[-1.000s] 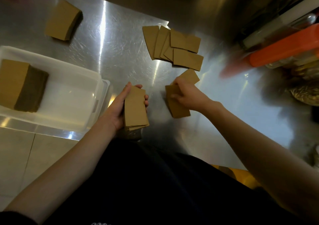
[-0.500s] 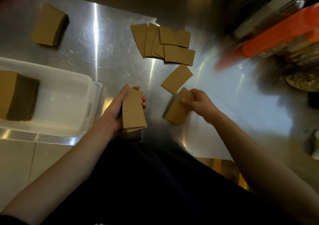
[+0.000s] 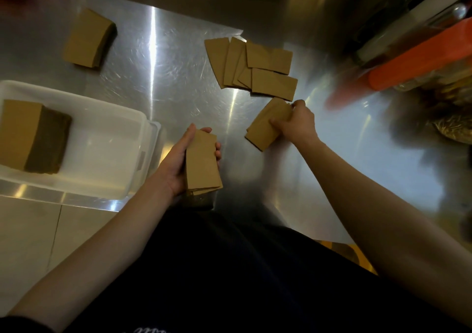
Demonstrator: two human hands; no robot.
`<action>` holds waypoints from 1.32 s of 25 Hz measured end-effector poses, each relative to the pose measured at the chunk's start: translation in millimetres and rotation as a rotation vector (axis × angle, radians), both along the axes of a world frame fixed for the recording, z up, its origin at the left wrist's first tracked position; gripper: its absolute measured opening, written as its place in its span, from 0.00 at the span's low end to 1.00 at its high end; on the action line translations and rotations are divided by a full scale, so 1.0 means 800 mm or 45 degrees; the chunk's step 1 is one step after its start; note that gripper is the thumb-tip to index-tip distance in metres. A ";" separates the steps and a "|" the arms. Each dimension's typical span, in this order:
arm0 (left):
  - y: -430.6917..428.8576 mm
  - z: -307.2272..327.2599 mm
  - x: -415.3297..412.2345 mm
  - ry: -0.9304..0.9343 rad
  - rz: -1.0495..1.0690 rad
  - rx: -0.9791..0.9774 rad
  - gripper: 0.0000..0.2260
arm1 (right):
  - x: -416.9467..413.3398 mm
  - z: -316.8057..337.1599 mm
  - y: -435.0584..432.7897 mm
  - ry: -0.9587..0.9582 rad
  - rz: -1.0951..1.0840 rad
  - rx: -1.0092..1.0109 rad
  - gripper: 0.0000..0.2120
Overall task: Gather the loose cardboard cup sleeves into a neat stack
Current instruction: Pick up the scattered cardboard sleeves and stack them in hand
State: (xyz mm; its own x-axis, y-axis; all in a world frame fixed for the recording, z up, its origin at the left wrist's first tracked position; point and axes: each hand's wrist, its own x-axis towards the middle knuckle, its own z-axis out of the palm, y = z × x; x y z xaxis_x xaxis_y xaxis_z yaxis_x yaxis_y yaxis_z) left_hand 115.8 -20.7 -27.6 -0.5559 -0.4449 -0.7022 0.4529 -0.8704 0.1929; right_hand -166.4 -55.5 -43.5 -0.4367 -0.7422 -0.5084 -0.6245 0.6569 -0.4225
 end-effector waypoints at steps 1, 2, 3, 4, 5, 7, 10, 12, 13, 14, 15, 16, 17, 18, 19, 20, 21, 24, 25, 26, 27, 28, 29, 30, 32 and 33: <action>0.000 0.000 0.000 -0.001 0.007 0.003 0.24 | 0.001 -0.002 -0.001 0.082 0.059 0.023 0.33; 0.000 0.000 0.000 -0.004 0.008 0.001 0.23 | 0.000 -0.002 -0.002 0.139 0.074 0.059 0.35; 0.000 0.001 0.000 -0.010 0.006 -0.002 0.22 | 0.000 -0.002 -0.003 0.163 0.058 0.091 0.37; 0.000 0.001 -0.001 -0.019 0.005 -0.004 0.21 | 0.000 -0.002 -0.003 0.150 0.034 0.105 0.38; 0.000 0.001 -0.002 -0.029 0.006 -0.004 0.20 | -0.001 0.000 -0.003 0.088 0.007 0.087 0.37; -0.001 0.001 -0.002 -0.046 0.010 -0.005 0.19 | -0.001 0.003 0.001 -0.164 -0.071 0.011 0.33; -0.003 0.000 0.000 -0.076 0.010 -0.001 0.20 | -0.001 0.015 0.016 -0.468 -0.098 -0.020 0.25; -0.002 -0.001 0.001 -0.097 0.002 -0.005 0.21 | -0.003 0.026 0.025 -0.620 -0.057 -0.018 0.20; -0.001 -0.001 0.000 -0.110 -0.009 -0.013 0.21 | -0.005 0.034 0.028 -0.703 -0.038 -0.011 0.19; -0.001 -0.001 0.000 -0.126 -0.024 -0.023 0.21 | -0.007 0.043 0.030 -0.782 -0.008 0.002 0.18; -0.001 -0.002 -0.001 -0.144 -0.039 -0.033 0.22 | -0.008 0.054 0.031 -0.848 0.039 0.025 0.18; -0.001 -0.001 -0.003 -0.160 -0.055 -0.038 0.23 | -0.008 0.066 0.031 -0.894 0.098 0.057 0.17; -0.002 -0.001 -0.005 -0.174 -0.072 -0.045 0.23 | -0.008 0.078 0.030 -0.923 0.156 0.092 0.16; -0.003 0.001 -0.007 -0.188 -0.094 -0.056 0.23 | -0.006 0.089 0.029 -0.940 0.212 0.127 0.15; -0.005 0.001 -0.009 -0.213 -0.130 -0.081 0.23 | -0.002 0.099 0.026 -0.953 0.269 0.154 0.16; -0.006 0.003 -0.011 -0.254 -0.182 -0.113 0.23 | 0.005 0.107 0.023 -0.958 0.331 0.168 0.17; -0.007 0.005 -0.013 -0.297 -0.243 -0.145 0.24 | 0.015 0.114 0.021 -0.953 0.396 0.168 0.19; -0.011 0.018 -0.021 -0.308 -0.392 -0.184 0.31 | 0.056 0.122 0.018 -0.861 0.600 0.103 0.16; -0.012 0.022 -0.022 -0.309 -0.415 -0.192 0.33 | 0.069 0.122 0.019 -0.796 0.666 0.059 0.16; -0.013 0.025 -0.023 -0.317 -0.417 -0.202 0.34 | 0.081 0.121 0.020 -0.715 0.721 -0.006 0.18; -0.015 0.026 -0.022 -0.326 -0.399 -0.212 0.36 | 0.089 0.120 0.022 -0.628 0.761 -0.080 0.20; -0.017 0.027 -0.020 -0.324 -0.373 -0.224 0.37 | 0.094 0.118 0.023 -0.540 0.791 -0.147 0.23; -0.018 0.027 -0.018 -0.315 -0.352 -0.245 0.38 | 0.096 0.116 0.022 -0.453 0.823 -0.196 0.26; -0.018 0.028 -0.017 -0.301 -0.345 -0.264 0.38 | 0.098 0.114 0.022 -0.375 0.860 -0.225 0.28; -0.018 0.028 -0.017 -0.288 -0.360 -0.265 0.42 | 0.099 0.113 0.022 -0.268 0.931 -0.261 0.29; -0.017 0.028 -0.018 -0.292 -0.372 -0.258 0.43 | 0.099 0.112 0.023 -0.241 0.953 -0.286 0.29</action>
